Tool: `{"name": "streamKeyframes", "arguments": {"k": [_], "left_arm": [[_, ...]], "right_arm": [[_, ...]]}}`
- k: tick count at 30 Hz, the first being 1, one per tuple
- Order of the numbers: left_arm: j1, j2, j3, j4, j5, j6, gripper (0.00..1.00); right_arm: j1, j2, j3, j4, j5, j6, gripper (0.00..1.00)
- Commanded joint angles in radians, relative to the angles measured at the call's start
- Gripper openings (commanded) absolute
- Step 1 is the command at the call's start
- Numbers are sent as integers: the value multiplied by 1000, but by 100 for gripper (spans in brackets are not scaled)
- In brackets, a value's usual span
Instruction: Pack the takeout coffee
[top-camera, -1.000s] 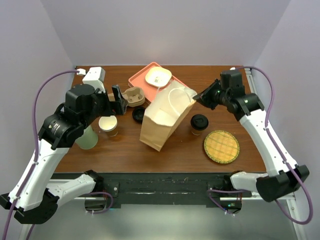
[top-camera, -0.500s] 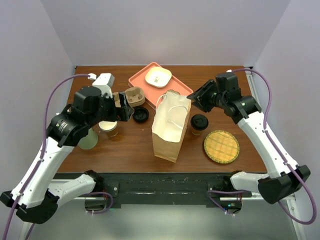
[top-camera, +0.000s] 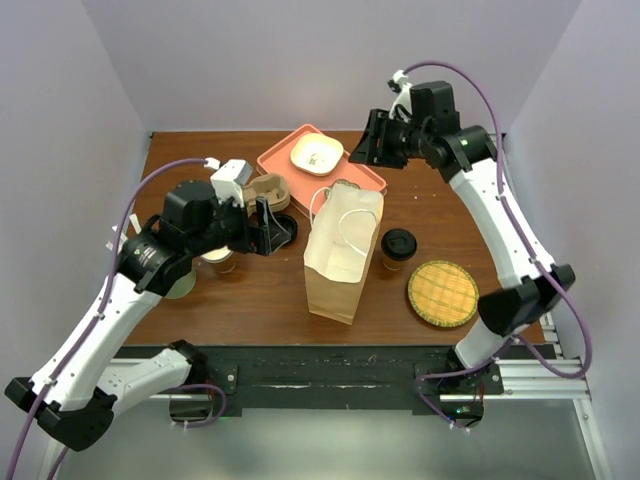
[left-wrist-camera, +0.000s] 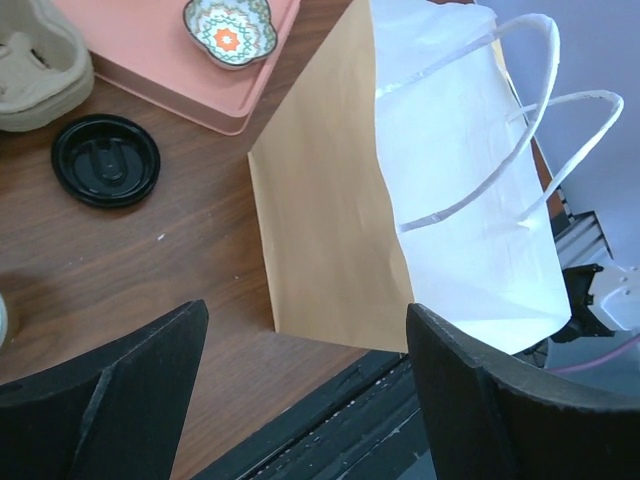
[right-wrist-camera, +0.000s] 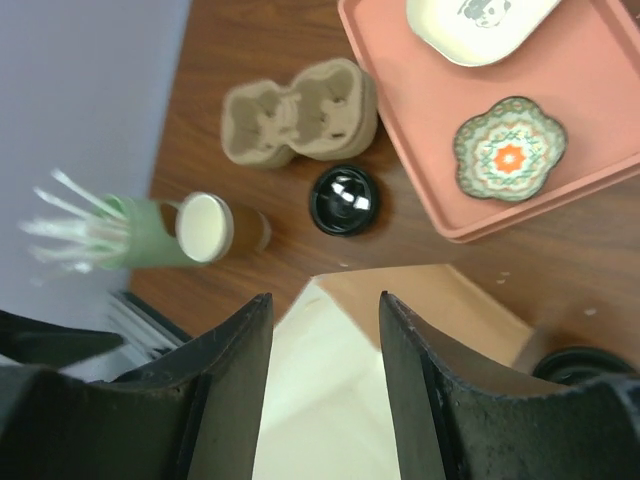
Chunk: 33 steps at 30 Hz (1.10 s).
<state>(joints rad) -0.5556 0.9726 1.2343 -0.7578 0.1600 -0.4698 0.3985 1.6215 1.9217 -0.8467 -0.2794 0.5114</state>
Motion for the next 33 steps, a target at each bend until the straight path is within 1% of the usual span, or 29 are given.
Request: {"name": "streamKeyframes", "arguments": {"k": [1,4,6,9,13,15,17,19,21,22,24,25,27,28,29,31,32,33], "left_arm": [[-18,18,-25,100,72,-20,84],[-35,40,-32,123,88,-36,82],[-44,49,-35,136,87,-43,82],[-70,72,-38,155,88,-52,80],[-101,116,-27,157,73,-41,74],[-110,129,-22,153,75,-30,69],[-118,144,-18,153,78,-23,65],[-130,162,-3,146,73,-1,63],[-141,178,10,121,53,32,57],[-144,190,23,115,44,46,49],[-142,202,40,98,10,88,41],[-144,205,45,95,1,105,28],[-142,210,62,91,-39,166,16],[-144,210,65,89,-56,189,3],[-144,212,67,95,-91,239,0],[-142,206,68,115,-99,299,0],[-142,201,67,126,-77,360,0],[-142,187,60,141,-56,391,0]], "right_arm": [[-1,66,135,-181,-75,-359,51],[-7,83,148,-187,-81,-415,50],[-12,74,119,-169,-139,-407,51],[-10,52,77,-129,-175,-396,52],[-12,-3,27,-100,-118,-360,53],[-12,-23,4,-91,-80,-334,53],[-12,-46,-9,-91,-69,-321,53],[-12,-67,-27,-83,-64,-304,53],[-10,-81,-38,-80,-61,-292,53],[-10,-93,-41,-80,-58,-287,53],[-10,-100,-44,-83,-55,-283,53],[-12,-106,-43,-84,-53,-281,53],[-12,-110,-36,-97,-55,-281,53],[-12,-112,-36,-103,-55,-280,53],[-12,-121,-36,-104,-58,-277,53],[-10,-133,-38,-112,-57,-272,54],[-12,-143,-35,-118,-61,-271,54],[-12,-149,-32,-132,-61,-269,55]]}}
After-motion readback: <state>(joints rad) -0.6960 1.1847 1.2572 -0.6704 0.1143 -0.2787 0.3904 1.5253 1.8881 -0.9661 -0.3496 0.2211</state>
